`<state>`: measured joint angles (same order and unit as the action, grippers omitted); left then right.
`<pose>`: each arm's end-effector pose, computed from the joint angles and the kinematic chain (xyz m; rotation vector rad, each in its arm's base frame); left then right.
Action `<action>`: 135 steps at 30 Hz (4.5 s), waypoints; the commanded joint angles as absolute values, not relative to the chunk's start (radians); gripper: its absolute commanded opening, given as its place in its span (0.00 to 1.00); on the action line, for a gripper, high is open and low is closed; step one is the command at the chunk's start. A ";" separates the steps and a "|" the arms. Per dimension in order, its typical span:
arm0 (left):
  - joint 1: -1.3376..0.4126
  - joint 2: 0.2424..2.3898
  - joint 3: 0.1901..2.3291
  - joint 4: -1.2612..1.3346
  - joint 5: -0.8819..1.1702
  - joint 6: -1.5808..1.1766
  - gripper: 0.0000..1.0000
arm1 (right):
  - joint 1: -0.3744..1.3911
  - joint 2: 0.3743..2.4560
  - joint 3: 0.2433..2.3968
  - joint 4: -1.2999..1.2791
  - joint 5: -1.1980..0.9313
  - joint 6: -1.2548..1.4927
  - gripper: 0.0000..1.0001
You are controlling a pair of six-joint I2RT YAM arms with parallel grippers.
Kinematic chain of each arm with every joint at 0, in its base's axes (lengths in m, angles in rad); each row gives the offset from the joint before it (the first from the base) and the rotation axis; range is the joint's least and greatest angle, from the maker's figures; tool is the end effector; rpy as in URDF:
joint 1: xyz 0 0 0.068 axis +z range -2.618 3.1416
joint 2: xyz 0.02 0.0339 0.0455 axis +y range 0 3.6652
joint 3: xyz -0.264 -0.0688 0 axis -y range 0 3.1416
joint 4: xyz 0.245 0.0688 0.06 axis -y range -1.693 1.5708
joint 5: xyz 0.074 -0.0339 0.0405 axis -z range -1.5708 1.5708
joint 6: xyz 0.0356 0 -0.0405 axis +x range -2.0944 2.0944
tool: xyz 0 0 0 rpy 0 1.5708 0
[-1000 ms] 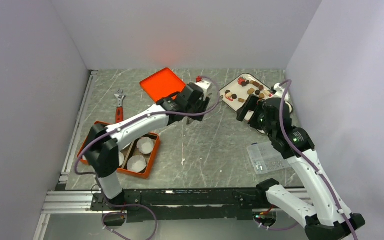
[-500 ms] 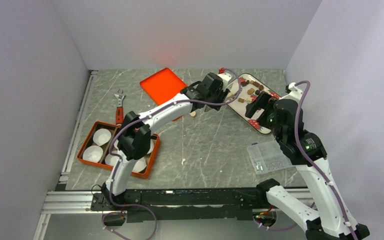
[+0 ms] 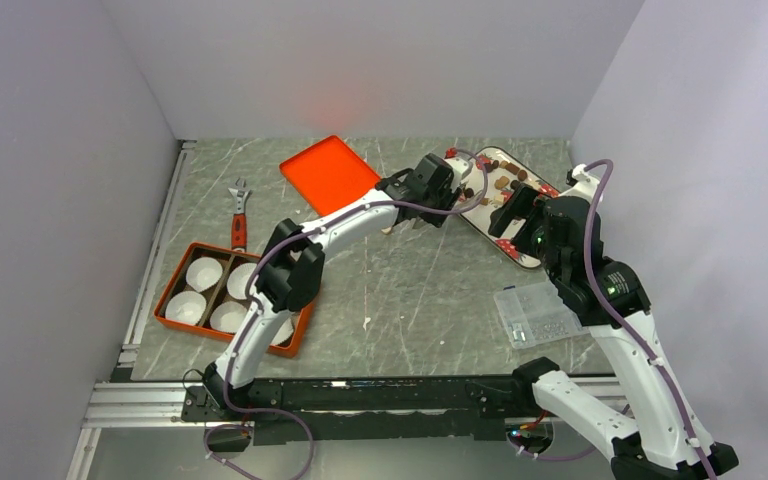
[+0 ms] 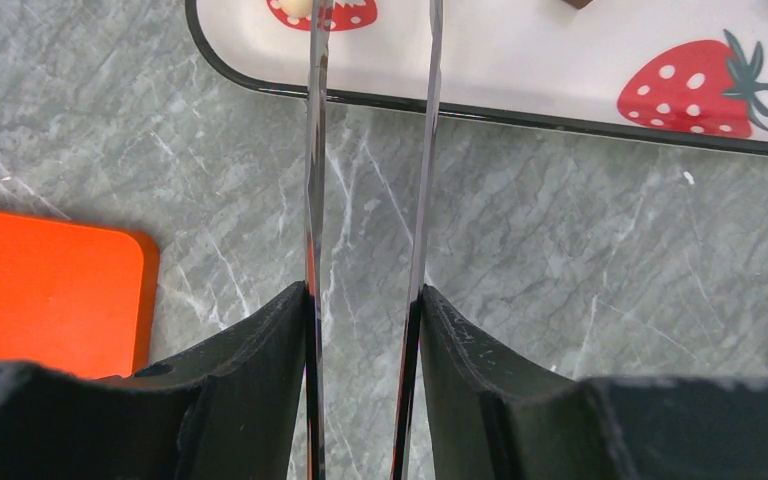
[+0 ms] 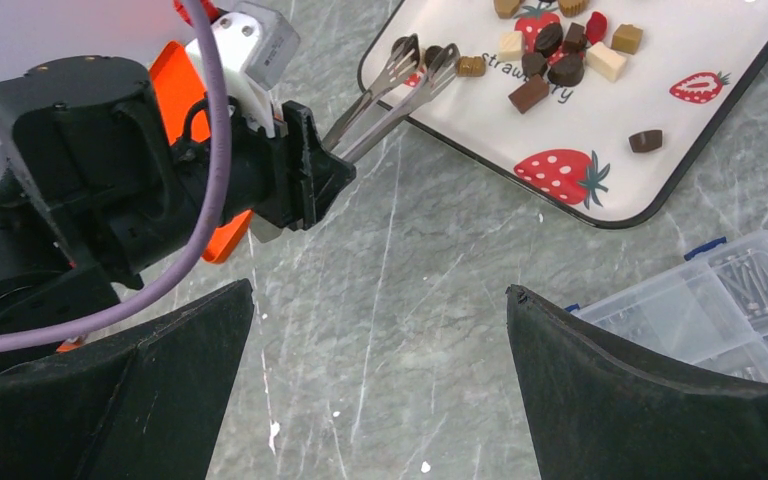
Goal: Pack the chocolate
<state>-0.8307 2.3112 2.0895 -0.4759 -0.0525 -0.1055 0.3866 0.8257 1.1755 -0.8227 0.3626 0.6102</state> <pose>0.3617 -0.3932 0.2427 0.7910 2.1647 -0.4312 0.1401 0.0434 0.3990 0.4478 1.9704 0.2638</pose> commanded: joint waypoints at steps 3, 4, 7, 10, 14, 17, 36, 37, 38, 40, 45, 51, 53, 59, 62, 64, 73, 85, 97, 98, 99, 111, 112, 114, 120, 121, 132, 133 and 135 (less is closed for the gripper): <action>-0.810 2.348 2.160 -0.439 -0.015 -0.097 0.47 | 0.386 0.830 1.186 -0.811 0.387 0.604 1.00; -0.808 2.352 2.162 -0.437 -0.012 -0.097 0.47 | 0.387 0.831 1.185 -0.811 0.385 0.604 1.00; -0.805 2.367 2.174 -0.441 -0.009 -0.097 0.47 | 0.386 0.837 1.181 -0.806 0.385 0.603 1.00; -0.802 2.379 2.187 -0.444 -0.009 -0.100 0.47 | 0.386 0.842 1.177 -0.803 0.383 0.603 1.00; -0.797 2.398 2.212 -0.453 0.005 -0.105 0.47 | 0.385 0.848 1.179 -0.802 0.380 0.600 1.00; -0.796 2.403 2.216 -0.456 0.008 -0.106 0.46 | 0.385 0.851 1.180 -0.801 0.381 0.598 1.00; -0.795 2.363 2.198 -0.459 0.019 -0.101 0.38 | 0.386 0.845 1.173 -0.805 0.379 0.594 1.00; -0.796 2.353 2.192 -0.456 0.021 -0.103 0.37 | 0.386 0.844 1.173 -0.805 0.380 0.594 1.00; -0.796 2.342 2.186 -0.456 0.023 -0.104 0.37 | 0.386 0.840 1.173 -0.807 0.383 0.594 1.00; -0.796 2.319 2.171 -0.450 0.029 -0.109 0.35 | 0.385 0.836 1.173 -0.808 0.386 0.594 1.00; -0.796 2.260 2.107 -0.423 0.036 -0.128 0.35 | 0.386 0.827 1.165 -0.810 0.388 0.599 1.00; -0.796 2.207 2.045 -0.392 0.041 -0.145 0.34 | 0.386 0.821 1.154 -0.810 0.387 0.604 1.00; -0.796 2.199 2.037 -0.389 0.044 -0.149 0.34 | 0.386 0.820 1.151 -0.808 0.387 0.604 1.00; -0.796 2.179 2.024 -0.386 0.045 -0.158 0.34 | 0.386 0.819 1.147 -0.807 0.387 0.607 1.00; -0.796 2.162 2.008 -0.387 0.039 -0.164 0.34 | 0.386 0.821 1.146 -0.805 0.387 0.607 1.00; -0.796 2.138 1.987 -0.386 0.033 -0.171 0.34 | 0.385 0.823 1.146 -0.802 0.383 0.607 1.00; -0.780 2.010 1.859 -0.365 0.032 -0.204 0.34 | 0.385 0.843 1.140 -0.775 0.366 0.603 1.00; -0.752 1.820 1.657 -0.388 -0.013 -0.241 0.34 | 0.387 0.873 1.125 -0.739 0.322 0.601 1.00; -0.736 1.481 1.371 -0.509 -0.173 -0.315 0.34 | 0.385 0.929 1.102 -0.686 0.230 0.594 1.00; -0.735 1.454 1.351 -0.523 -0.186 -0.322 0.34 | 0.386 0.933 1.102 -0.681 0.222 0.593 1.00; -0.736 1.430 1.334 -0.541 -0.202 -0.330 0.33 | 0.386 0.938 1.101 -0.679 0.216 0.593 1.00; -0.734 1.110 1.171 -0.822 -0.379 -0.476 0.34 | 0.387 0.998 1.088 -0.631 0.133 0.587 1.00; -0.735 1.085 1.162 -0.847 -0.388 -0.490 0.34 | 0.386 1.002 1.088 -0.628 0.127 0.585 1.00; -0.735 1.038 1.145 -0.895 -0.401 -0.523 0.34 | 0.386 1.014 1.088 -0.622 0.115 0.583 1.00; -0.734 0.921 1.097 -1.042 -0.423 -0.615 0.34 | 0.387 1.036 1.078 -0.606 0.086 0.581 1.00; -0.734 0.903 1.089 -1.062 -0.421 -0.628 0.34 | 0.387 1.039 1.076 -0.602 0.081 0.583 1.00; -0.734 0.728 0.975 -1.203 -0.345 -0.716 0.34 | 0.387 1.058 1.044 -0.571 0.039 0.598 1.00; -0.734 0.720 0.965 -1.205 -0.335 -0.719 0.34 | 0.388 1.058 1.042 -0.570 0.040 0.599 1.00; -0.733 0.710 0.950 -1.211 -0.319 -0.725 0.34 | 0.388 1.056 1.040 -0.569 0.040 0.601 1.00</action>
